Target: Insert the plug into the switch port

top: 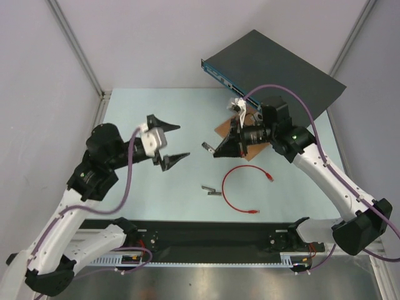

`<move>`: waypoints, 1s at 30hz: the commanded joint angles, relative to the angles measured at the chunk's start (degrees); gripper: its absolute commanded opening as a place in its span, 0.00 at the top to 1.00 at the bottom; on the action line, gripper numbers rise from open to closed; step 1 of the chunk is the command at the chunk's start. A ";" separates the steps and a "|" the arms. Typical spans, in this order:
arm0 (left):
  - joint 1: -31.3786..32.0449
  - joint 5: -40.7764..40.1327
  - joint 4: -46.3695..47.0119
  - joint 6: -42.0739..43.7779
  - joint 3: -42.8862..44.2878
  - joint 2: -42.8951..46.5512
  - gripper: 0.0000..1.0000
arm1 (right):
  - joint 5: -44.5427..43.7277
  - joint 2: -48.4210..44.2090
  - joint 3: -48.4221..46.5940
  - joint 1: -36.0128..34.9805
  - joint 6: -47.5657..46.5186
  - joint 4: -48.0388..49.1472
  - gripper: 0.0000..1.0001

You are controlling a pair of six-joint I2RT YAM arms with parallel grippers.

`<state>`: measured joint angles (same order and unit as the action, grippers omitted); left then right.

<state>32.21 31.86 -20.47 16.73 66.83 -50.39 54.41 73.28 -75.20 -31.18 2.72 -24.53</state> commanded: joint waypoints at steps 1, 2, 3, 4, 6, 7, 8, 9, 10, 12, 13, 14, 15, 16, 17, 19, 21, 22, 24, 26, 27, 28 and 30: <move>1.54 13.58 -9.64 33.39 -1.35 2.31 0.16 | 12.38 -0.24 0.58 -1.60 -4.11 -9.19 1.00; 2.41 13.93 -11.68 36.50 -1.44 2.40 0.17 | 13.43 -0.06 0.67 -1.95 -4.74 -10.43 1.00; 2.94 14.37 -13.61 39.75 -1.44 2.40 0.17 | 13.61 0.02 0.67 -2.39 -5.26 -11.40 1.00; 4.60 14.20 -17.03 45.79 -1.44 2.40 0.19 | 14.05 0.37 0.75 -3.27 -5.88 -12.98 1.00; 6.37 12.98 -18.20 50.48 -1.70 2.32 0.21 | 14.23 0.29 1.72 -4.06 -5.71 -13.08 1.00; 7.07 12.97 -18.64 51.29 -1.96 1.97 0.25 | 14.40 0.46 2.07 -4.76 -5.45 -12.82 1.00; 8.21 12.97 -19.16 51.99 -1.88 1.70 0.27 | 14.93 0.38 2.51 -4.94 -4.40 -12.56 1.00; 8.83 12.88 -19.34 52.96 -1.79 1.35 0.29 | 15.28 0.46 3.30 -5.21 -3.70 -11.95 1.00; 9.45 12.53 -19.35 53.14 -1.70 0.65 0.32 | 15.55 0.46 3.65 -5.47 -2.99 -10.29 1.00; 10.86 12.27 -19.78 54.36 -1.44 -0.14 0.34 | 15.99 0.64 4.97 -5.65 0.26 -7.56 1.00; 11.38 12.00 -19.96 54.63 -1.18 -0.49 0.35 | 16.34 0.73 5.24 -5.65 0.70 -6.94 1.00; 12.34 11.74 -20.31 55.07 -1.00 -1.37 0.36 | 16.43 0.90 5.32 -5.65 1.66 -6.58 1.00; 12.88 11.56 -21.27 56.21 -0.82 -1.64 0.37 | 16.43 0.99 5.41 -5.73 1.85 -5.80 1.00; 13.84 10.95 -21.71 56.74 -0.65 -1.99 0.39 | 16.08 1.08 5.33 -5.82 2.02 -5.70 1.00; 14.28 10.60 -21.98 57.09 -0.47 -2.60 0.39 | 16.16 1.25 5.33 -5.82 2.37 -5.35 1.00; 15.25 10.16 -22.68 58.32 -0.30 -3.04 0.42 | 16.25 1.69 5.33 -5.82 3.43 -4.65 1.00; 15.69 9.54 -22.68 58.59 -0.21 -3.57 0.44 | 16.34 2.05 5.32 -5.82 3.87 -4.12 1.00; 16.04 9.37 -22.42 58.68 -0.03 -3.83 0.46 | 16.43 2.22 5.33 -5.82 4.22 -3.94 1.00; 16.22 8.93 -22.51 58.59 0.32 -4.36 0.49 | 16.34 2.48 5.33 -5.91 4.48 -3.77 1.00; 16.57 8.40 -22.68 58.59 0.58 -4.80 0.50 | 16.43 2.57 5.15 -6.00 4.48 -3.68 1.00; 16.66 8.31 -22.69 58.68 0.67 -4.89 0.52 | 16.34 2.57 5.06 -6.09 4.49 -3.59 1.00; 16.75 8.22 -22.60 58.68 0.67 -5.15 0.53 | 16.34 2.57 5.06 -6.17 4.31 -3.68 1.00; 16.84 8.31 -22.42 58.77 0.50 -5.15 0.55 | 16.16 2.66 5.06 -6.17 4.31 -3.68 1.00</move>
<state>48.34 38.70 -42.70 72.99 65.47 -55.33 68.90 75.66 -69.65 -36.99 6.17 -30.79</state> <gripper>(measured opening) 0.465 0.046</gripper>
